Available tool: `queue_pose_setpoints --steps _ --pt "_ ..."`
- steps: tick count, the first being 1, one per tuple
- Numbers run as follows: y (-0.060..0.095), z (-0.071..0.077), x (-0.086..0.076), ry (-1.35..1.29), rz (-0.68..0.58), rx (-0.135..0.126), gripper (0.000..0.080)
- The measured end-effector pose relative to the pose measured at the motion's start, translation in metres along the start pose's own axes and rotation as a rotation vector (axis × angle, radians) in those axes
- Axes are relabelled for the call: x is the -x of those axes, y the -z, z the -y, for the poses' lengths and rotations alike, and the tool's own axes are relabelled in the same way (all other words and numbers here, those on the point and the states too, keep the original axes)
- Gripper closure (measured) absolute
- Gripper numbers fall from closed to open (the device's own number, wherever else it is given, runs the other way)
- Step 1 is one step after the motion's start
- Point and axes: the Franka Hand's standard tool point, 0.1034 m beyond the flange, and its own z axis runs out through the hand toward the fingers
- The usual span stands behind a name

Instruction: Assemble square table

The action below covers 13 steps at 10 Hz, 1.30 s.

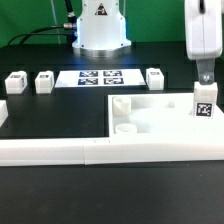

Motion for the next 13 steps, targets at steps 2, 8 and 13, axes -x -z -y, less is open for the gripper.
queue_pose_setpoints --steps 2,8,13 --pt "-0.003 0.000 0.001 0.004 -0.002 0.002 0.0151" --pt "-0.002 -0.001 0.001 0.080 -0.001 0.001 0.0151" --pt "0.013 -0.037 -0.023 0.767 0.003 0.009 0.0151"
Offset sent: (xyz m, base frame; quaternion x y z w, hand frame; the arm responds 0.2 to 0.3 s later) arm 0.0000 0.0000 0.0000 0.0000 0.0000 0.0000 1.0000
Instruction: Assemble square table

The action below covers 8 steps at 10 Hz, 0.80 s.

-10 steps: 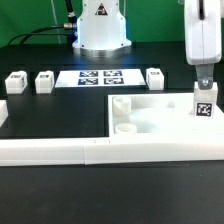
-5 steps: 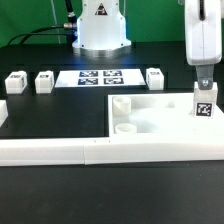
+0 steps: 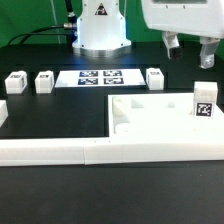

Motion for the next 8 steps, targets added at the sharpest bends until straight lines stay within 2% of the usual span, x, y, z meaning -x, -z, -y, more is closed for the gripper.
queue_pose_setpoints --steps 2,3,4,5,8 --pt "0.000 -0.001 -0.001 0.319 -0.001 0.002 0.0151" --pt "-0.003 -0.002 0.001 0.389 -0.001 0.004 0.0151" --pt "-0.021 -0.016 0.020 0.559 0.007 0.017 0.0151" --pt "-0.035 -0.038 0.041 0.721 0.038 0.043 0.0151" --pt "-0.032 -0.036 0.032 0.981 0.030 0.047 0.0151"
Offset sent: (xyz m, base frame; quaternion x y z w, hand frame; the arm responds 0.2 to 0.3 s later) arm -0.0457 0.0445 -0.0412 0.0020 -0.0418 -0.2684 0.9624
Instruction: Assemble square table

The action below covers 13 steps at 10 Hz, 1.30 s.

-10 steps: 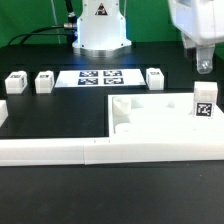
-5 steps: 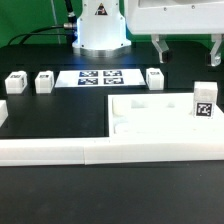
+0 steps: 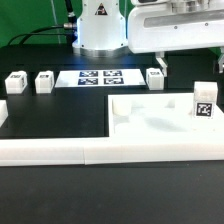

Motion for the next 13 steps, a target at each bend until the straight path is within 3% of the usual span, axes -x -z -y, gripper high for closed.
queue_pose_setpoints --steps 2,3,5,6,7,10,11,12,13 --pt "-0.001 -0.004 0.001 0.113 0.008 0.004 0.0151" --pt "-0.007 -0.016 0.013 0.161 0.050 0.009 0.0151" --pt "-0.017 -0.036 0.063 0.158 0.159 0.066 0.0151" --pt "-0.021 -0.042 0.076 0.151 0.199 0.072 0.0151" --pt "-0.021 -0.041 0.074 0.150 0.203 0.072 0.0151" --pt "-0.021 -0.041 0.080 0.131 0.391 0.071 0.0151" --pt "-0.021 -0.042 0.085 0.124 0.479 0.073 0.0151" --pt "-0.026 -0.045 0.106 0.091 0.627 0.089 0.0151" --pt "-0.035 -0.046 0.116 0.083 0.679 0.101 0.0151"
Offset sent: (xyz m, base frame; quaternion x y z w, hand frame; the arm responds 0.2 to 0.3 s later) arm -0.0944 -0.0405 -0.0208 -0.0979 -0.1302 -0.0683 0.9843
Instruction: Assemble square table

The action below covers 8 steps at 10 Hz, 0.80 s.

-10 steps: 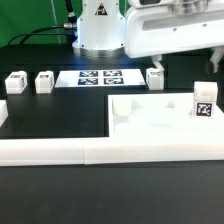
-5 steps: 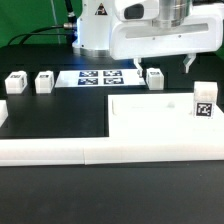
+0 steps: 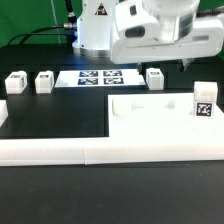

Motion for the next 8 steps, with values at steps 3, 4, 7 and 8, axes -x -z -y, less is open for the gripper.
queue_pose_setpoints --steps 3,4,7,8 --pt "-0.013 -0.002 0.006 -0.017 0.228 0.001 0.0151" --pt "-0.016 -0.004 0.009 -0.021 0.286 -0.001 0.0151" --pt "-0.040 0.000 0.010 -0.069 0.296 0.011 0.0151" --pt "-0.048 0.005 0.013 -0.062 0.291 0.019 0.0151"
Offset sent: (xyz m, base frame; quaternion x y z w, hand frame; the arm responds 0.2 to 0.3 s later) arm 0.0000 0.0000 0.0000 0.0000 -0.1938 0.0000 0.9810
